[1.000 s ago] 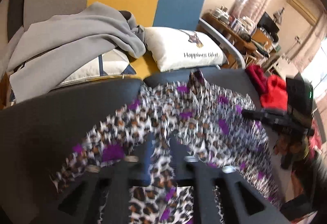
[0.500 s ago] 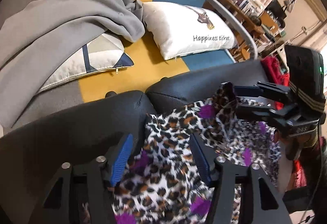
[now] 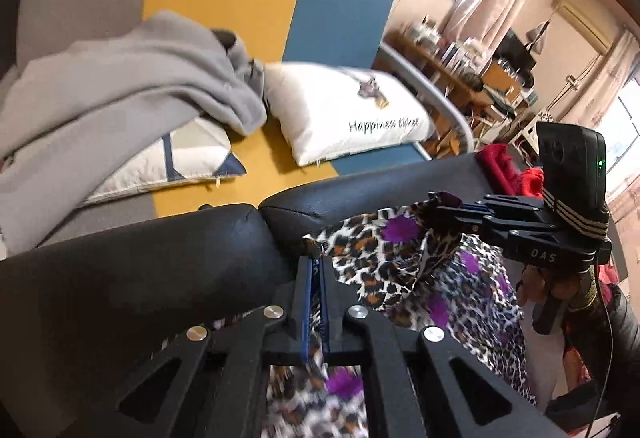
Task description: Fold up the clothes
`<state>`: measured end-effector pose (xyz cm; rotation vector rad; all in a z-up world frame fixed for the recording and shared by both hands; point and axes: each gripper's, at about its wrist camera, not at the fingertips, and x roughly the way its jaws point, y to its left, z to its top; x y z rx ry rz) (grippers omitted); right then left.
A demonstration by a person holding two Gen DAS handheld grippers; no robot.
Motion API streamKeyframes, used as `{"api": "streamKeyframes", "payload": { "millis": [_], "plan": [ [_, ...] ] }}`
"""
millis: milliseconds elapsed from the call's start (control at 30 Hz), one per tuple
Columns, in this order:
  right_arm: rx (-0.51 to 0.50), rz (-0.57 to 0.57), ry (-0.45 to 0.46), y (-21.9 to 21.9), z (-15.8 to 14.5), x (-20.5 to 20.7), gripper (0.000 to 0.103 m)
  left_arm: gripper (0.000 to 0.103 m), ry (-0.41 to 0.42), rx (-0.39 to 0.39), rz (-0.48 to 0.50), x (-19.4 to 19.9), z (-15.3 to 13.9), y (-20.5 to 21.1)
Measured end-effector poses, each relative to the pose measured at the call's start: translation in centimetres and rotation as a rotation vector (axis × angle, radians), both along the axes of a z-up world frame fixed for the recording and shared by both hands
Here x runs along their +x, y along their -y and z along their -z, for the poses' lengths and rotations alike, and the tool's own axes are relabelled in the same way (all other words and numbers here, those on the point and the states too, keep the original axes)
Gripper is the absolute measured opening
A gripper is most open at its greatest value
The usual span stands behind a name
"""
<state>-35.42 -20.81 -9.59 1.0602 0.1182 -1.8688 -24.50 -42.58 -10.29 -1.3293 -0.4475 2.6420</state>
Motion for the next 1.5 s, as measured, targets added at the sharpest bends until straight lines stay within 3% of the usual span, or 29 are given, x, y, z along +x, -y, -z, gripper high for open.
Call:
{"api": "streamKeyframes", "payload": {
  "millis": [133, 233, 300, 400, 500, 567, 667, 733, 767, 833, 900, 967, 1033, 1133, 1267, 1367, 1500],
  "plan": [
    [-0.054, 0.013, -0.044, -2.4, -0.7, 4.0, 0.01, 0.002, -0.047, -0.013, -0.002, 4.3, -0.8, -1.6],
    [-0.055, 0.024, -0.006, -4.4, 0.3, 6.7, 0.015, 0.002, -0.042, -0.044, 0.0, 7.2, -0.1, -3.1],
    [-0.044, 0.051, 0.058, -6.0, 1.4, 7.9, 0.017, 0.003, -0.034, -0.018, -0.02, 9.1, 0.6, -3.3],
    [-0.052, 0.085, 0.125, -7.9, 2.1, 8.9, 0.029, 0.004, -0.029, 0.062, -0.039, 11.3, 0.9, -2.7],
    [-0.077, 0.107, 0.108, -8.8, 0.9, 9.3, 0.029, 0.004, -0.044, 0.113, -0.068, 12.7, 0.2, -1.8],
    [-0.107, 0.122, 0.099, -8.7, -0.2, 9.0, 0.029, 0.005, -0.068, 0.142, -0.086, 12.3, -0.8, -1.6],
    [-0.07, 0.125, 0.1, -6.7, -0.4, 8.2, 0.029, 0.008, -0.072, 0.146, -0.077, 10.5, -1.4, -2.7],
    [0.0, 0.127, 0.112, -5.3, 1.1, 8.2, 0.03, 0.008, -0.026, 0.1, -0.072, 8.9, -0.1, -3.9],
    [0.086, 0.147, 0.111, -4.7, 2.7, 8.3, 0.03, 0.008, 0.011, 0.082, -0.082, 8.3, 1.0, -4.3],
    [0.149, 0.187, 0.143, -4.9, 5.4, 8.4, 0.029, 0.007, 0.096, 0.053, -0.138, 7.7, 3.9, -4.5],
    [0.081, 0.21, 0.12, -5.9, 5.8, 8.5, 0.024, 0.006, 0.082, 0.084, -0.176, 8.2, 5.3, -4.0],
    [0.053, 0.244, 0.152, -6.2, 6.1, 8.0, 0.023, 0.003, 0.078, 0.112, -0.224, 8.3, 5.8, -3.5],
    [0.054, 0.253, 0.143, -5.9, 6.1, 7.8, 0.023, 0.003, 0.08, 0.078, -0.25, 7.8, 5.5, -3.7],
    [0.041, 0.273, 0.164, -6.2, 5.2, 7.9, 0.026, 0.004, 0.063, 0.04, -0.275, 7.9, 3.5, -4.7],
    [-0.084, 0.289, 0.126, -7.8, 1.9, 7.8, 0.027, 0.013, -0.024, 0.012, -0.242, 9.2, 0.6, -5.8],
    [-0.046, 0.344, 0.12, -7.5, 2.1, 5.4, 0.029, 0.013, 0.023, -0.008, -0.247, 8.1, 1.5, -5.6],
    [0.058, 0.37, 0.176, -7.1, 5.0, 2.6, 0.031, 0.013, 0.094, 0.005, -0.291, 8.5, 4.6, -4.6]
  ]
}}
